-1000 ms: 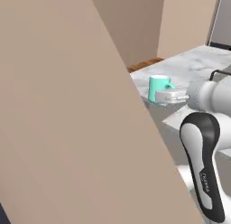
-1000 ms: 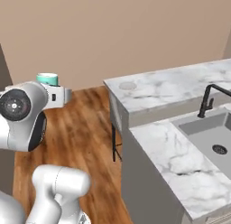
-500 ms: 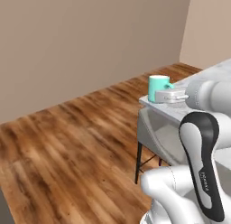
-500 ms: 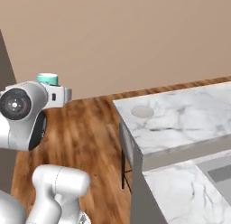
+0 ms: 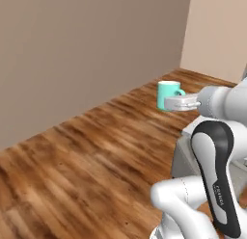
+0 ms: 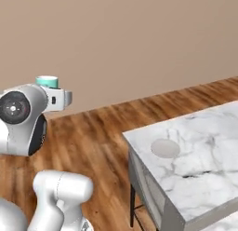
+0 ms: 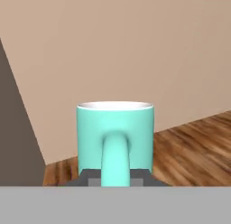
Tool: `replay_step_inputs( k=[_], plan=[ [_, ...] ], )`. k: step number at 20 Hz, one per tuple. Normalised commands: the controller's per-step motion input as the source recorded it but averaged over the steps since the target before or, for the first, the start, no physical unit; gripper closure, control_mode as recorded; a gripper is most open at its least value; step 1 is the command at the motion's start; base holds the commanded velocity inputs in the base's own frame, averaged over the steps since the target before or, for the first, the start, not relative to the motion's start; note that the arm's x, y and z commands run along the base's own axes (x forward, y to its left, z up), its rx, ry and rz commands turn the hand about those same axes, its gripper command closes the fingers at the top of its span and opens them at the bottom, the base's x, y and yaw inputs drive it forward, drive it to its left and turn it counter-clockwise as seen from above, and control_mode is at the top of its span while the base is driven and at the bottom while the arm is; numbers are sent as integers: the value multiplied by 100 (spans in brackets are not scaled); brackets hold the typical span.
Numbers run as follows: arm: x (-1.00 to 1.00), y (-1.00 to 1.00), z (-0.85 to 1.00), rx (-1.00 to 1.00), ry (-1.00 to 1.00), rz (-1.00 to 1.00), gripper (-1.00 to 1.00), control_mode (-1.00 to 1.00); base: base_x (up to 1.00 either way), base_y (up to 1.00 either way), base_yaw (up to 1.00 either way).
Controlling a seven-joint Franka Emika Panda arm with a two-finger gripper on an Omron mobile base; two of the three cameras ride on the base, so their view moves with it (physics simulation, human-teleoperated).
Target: Pick the cup of tea, navigate to the dining table, and place it on the saucer.
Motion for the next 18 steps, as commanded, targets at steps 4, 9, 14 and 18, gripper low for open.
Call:
replay_step_inputs(
  k=[4,9,14,18],
  plan=[
    [0,0,0,0,0,0,100,100,97,83,-62],
    [0,0,0,0,0,0,100,100,91,84,-65],
    [0,0,0,0,0,0,100,100,23,28,-91],
    [0,0,0,0,0,0,100,100,0,-7,-91]
  ],
)
